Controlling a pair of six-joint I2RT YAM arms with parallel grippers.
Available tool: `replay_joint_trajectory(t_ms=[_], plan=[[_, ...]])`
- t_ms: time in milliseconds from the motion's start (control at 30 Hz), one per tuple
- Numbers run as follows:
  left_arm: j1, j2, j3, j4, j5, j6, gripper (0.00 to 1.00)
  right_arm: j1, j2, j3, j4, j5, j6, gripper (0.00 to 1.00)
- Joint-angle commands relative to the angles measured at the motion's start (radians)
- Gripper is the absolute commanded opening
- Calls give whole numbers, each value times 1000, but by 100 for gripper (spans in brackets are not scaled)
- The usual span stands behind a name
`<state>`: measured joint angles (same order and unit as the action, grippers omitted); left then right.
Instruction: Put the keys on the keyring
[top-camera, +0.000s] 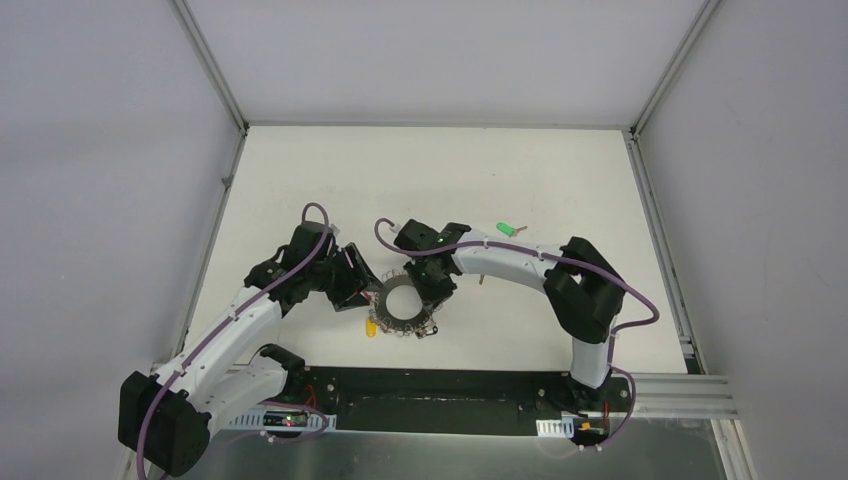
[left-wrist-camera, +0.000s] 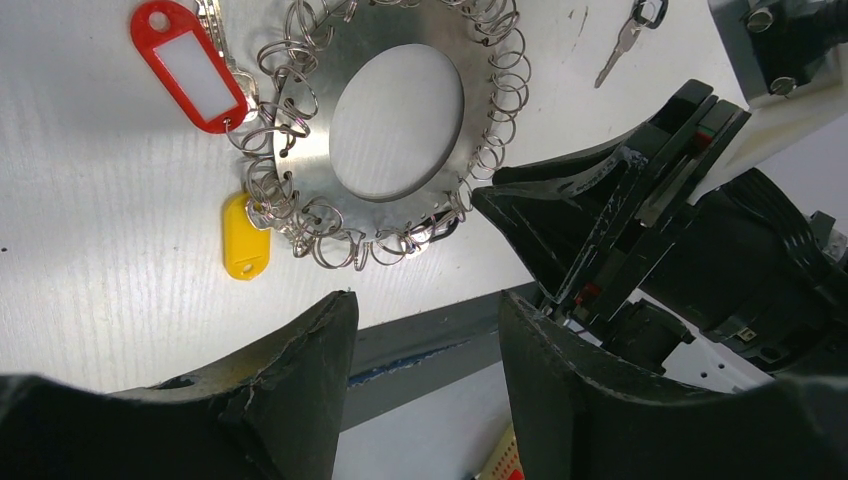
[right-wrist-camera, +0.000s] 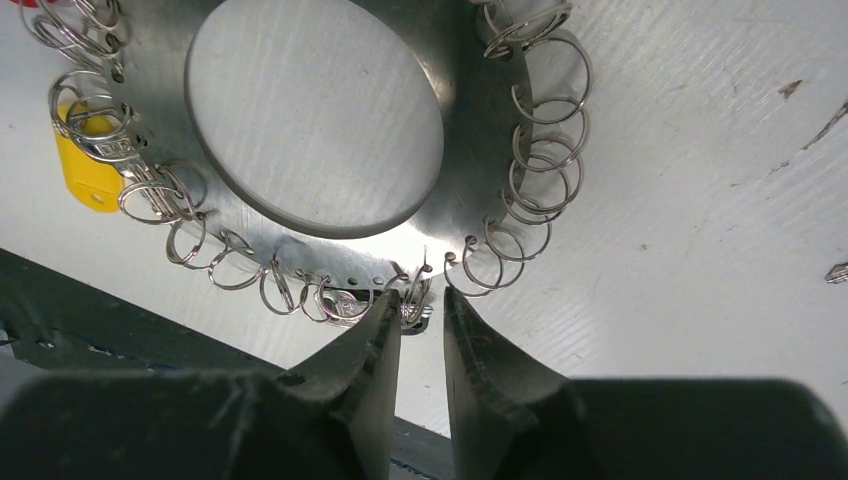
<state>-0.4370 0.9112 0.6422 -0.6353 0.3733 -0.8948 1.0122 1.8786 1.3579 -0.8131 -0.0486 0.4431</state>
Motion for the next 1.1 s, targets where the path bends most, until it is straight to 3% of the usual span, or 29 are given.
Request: replay_joint_trajectory(t_ms=[0,867,1067], plan=[[6,-1,2,24,9,-9,56,8,13,37,-21,21,5,25],[6,16,-5,24,1,0,56,30,43,24,-13,9,17,19],[6,14,8,20,-2,13,56,31,41,30,-14,17,12,7]])
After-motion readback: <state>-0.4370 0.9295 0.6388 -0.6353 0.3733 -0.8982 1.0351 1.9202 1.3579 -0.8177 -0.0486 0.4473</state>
